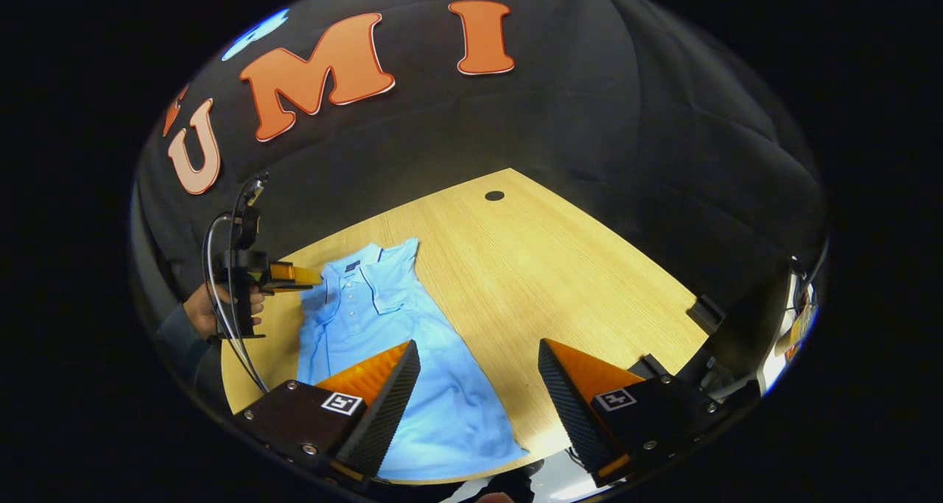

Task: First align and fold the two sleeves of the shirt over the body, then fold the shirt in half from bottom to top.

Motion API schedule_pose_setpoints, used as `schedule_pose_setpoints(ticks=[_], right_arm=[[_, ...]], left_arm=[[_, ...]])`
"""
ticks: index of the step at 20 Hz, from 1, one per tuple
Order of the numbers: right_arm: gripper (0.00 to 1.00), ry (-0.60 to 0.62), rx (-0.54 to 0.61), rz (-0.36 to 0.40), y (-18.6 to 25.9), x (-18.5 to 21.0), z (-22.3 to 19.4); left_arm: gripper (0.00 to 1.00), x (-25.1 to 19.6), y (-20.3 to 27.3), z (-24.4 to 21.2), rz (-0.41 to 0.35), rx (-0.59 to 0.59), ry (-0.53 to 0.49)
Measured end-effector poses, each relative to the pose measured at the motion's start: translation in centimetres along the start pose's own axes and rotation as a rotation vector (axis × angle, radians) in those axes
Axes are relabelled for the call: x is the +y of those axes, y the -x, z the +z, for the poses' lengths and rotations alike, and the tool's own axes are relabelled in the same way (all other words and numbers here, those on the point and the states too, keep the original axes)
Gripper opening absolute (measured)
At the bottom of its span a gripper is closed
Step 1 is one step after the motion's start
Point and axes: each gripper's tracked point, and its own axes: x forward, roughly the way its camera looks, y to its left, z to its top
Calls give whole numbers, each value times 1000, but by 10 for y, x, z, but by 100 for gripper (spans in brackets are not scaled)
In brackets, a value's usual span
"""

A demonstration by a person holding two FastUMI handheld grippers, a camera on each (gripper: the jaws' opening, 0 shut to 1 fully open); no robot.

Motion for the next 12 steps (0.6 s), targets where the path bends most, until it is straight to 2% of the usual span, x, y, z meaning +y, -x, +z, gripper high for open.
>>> schedule_pose_setpoints(ticks=[1, 2, 3, 5, 6, 8, 12], right_arm=[[99, 3, 2, 7, 0, 1, -1], [99, 7, 0, 19, 0, 1, -1], [99, 13, -1, 32, -1, 3, 0], [99, 32, 2, 54, -2, 3, -1], [99, 42, 6, 64, -3, 3, -2], [99, 62, 15, 96, -4, 5, -3], [98, 114, 40, 155, -3, 1, -13]], left_arm=[[64, -5, 7, 0, -16, -2, 2], [64, -7, 11, -2, -16, -10, -1], [87, -8, 19, -2, -9, -19, -7], [99, -9, 36, -9, 11, -36, -13], [95, -8, 43, -15, 23, -41, -14], [100, -6, 61, -26, 52, -55, -11], [99, -5, 99, -54, 123, -81, 2]])
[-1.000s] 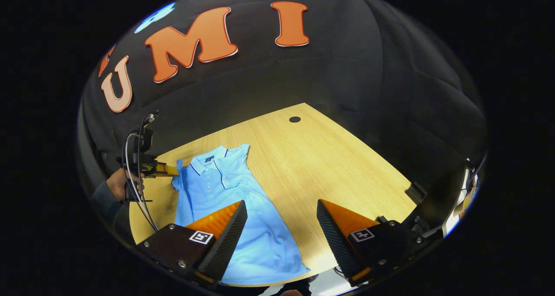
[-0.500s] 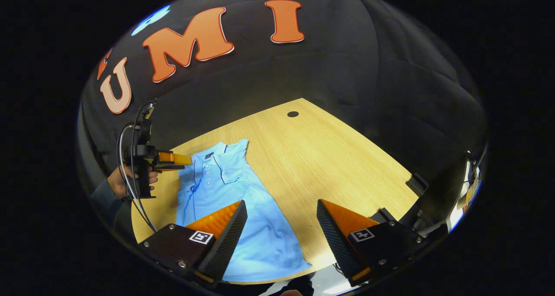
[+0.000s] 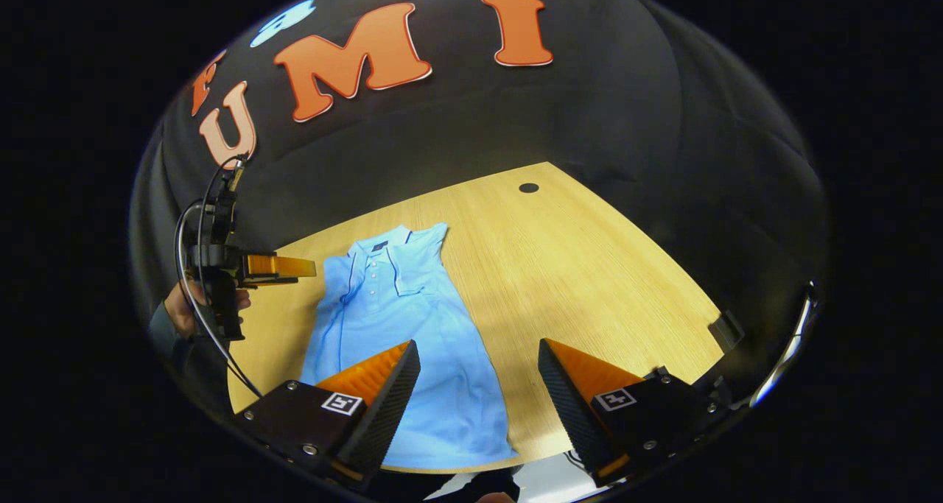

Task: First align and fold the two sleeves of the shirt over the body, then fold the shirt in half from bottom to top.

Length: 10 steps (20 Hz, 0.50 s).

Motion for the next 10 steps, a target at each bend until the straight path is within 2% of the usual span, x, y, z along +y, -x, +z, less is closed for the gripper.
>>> schedule_pose_setpoints(ticks=[3, 10], right_arm=[[98, 15, 33, 44, -1, 0, -10], [99, 107, 114, 130, 3, 1, -48]], left_arm=[[99, 5, 26, -24, 61, -12, 12], [99, 4, 76, -97, 137, -3, 46]])
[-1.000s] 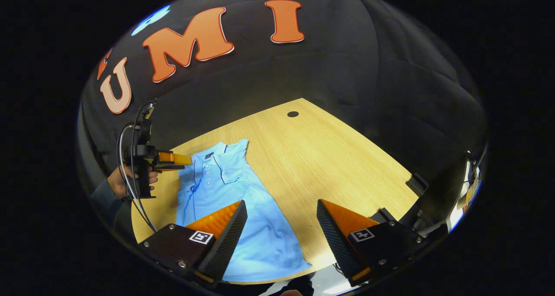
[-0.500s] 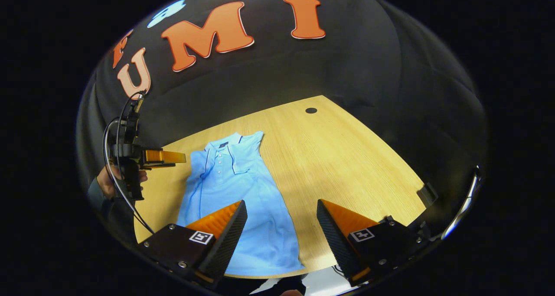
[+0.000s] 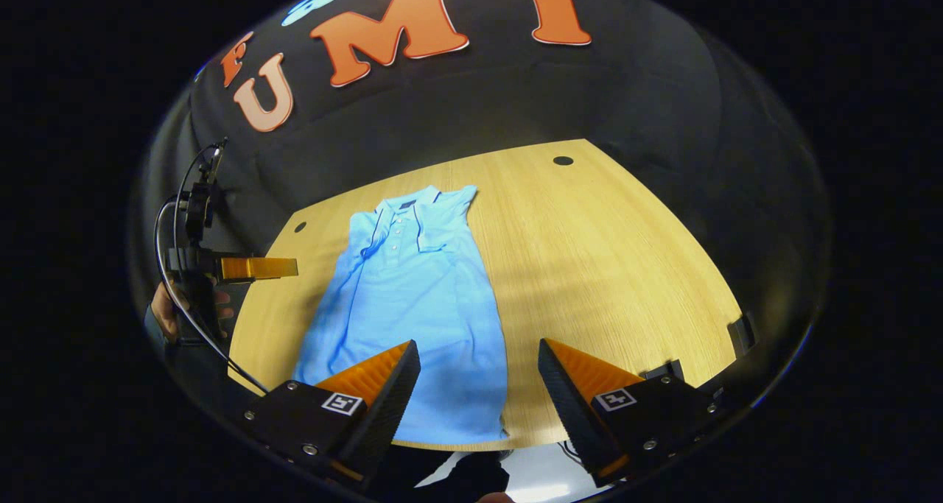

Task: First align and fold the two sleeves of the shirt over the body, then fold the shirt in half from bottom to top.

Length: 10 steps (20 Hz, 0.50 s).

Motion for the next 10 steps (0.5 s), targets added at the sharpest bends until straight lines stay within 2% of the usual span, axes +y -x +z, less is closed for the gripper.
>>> schedule_pose_setpoints(ticks=[10], right_arm=[[99, 94, 122, 51, -14, 3, -65]], left_arm=[[99, 20, 40, -109, 92, 73, 54]])
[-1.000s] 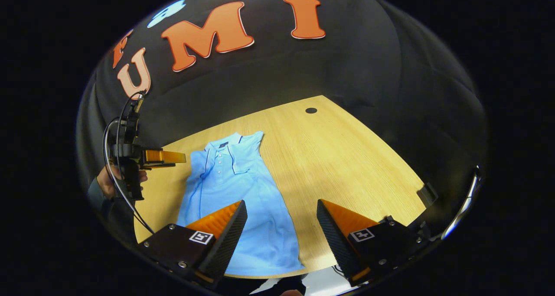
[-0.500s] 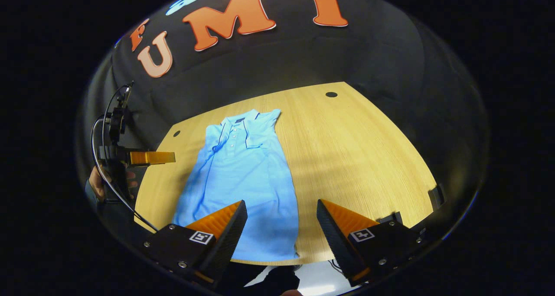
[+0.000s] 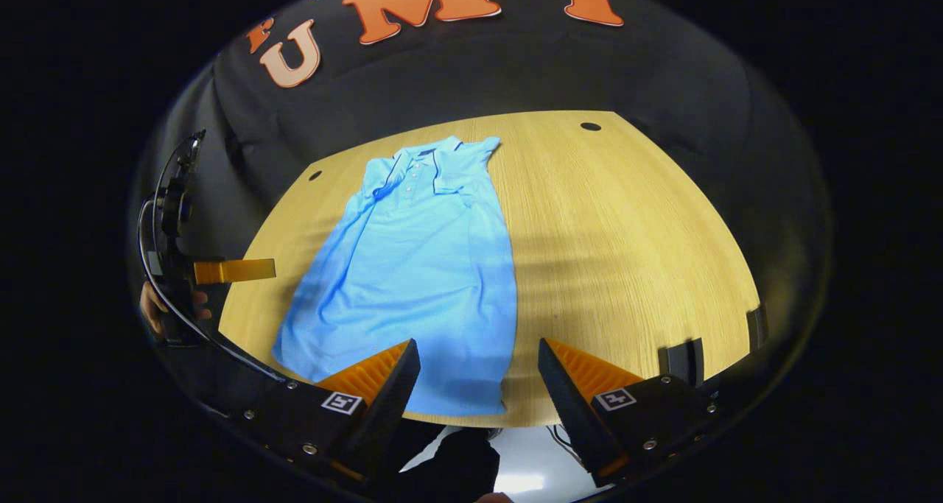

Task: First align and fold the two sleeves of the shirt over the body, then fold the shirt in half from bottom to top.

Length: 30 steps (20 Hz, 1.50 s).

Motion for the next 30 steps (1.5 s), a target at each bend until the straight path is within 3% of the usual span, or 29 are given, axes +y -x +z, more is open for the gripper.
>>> schedule_pose_setpoints(ticks=[10, 21, 23, 26, 28, 30], right_arm=[[99, 15, 120, -23, -31, -5, -65], [98, 118, 127, -39, -50, 5, -78], [91, 130, 126, -63, -51, 3, -79], [69, 132, 126, -110, -52, -2, -79], [55, 92, 135, -120, -53, -1, -77], [24, 38, 133, -118, -55, 1, -76]], left_arm=[[100, 17, 1, -101, 47, 130, -40], [100, 35, -9, -144, 109, 165, -26], [97, 36, -14, -142, 117, 152, -55], [98, 32, -20, -136, 113, 141, -64], [80, 20, -23, -135, 96, 138, -81], [41, 4, -26, -136, 65, 141, -108]])
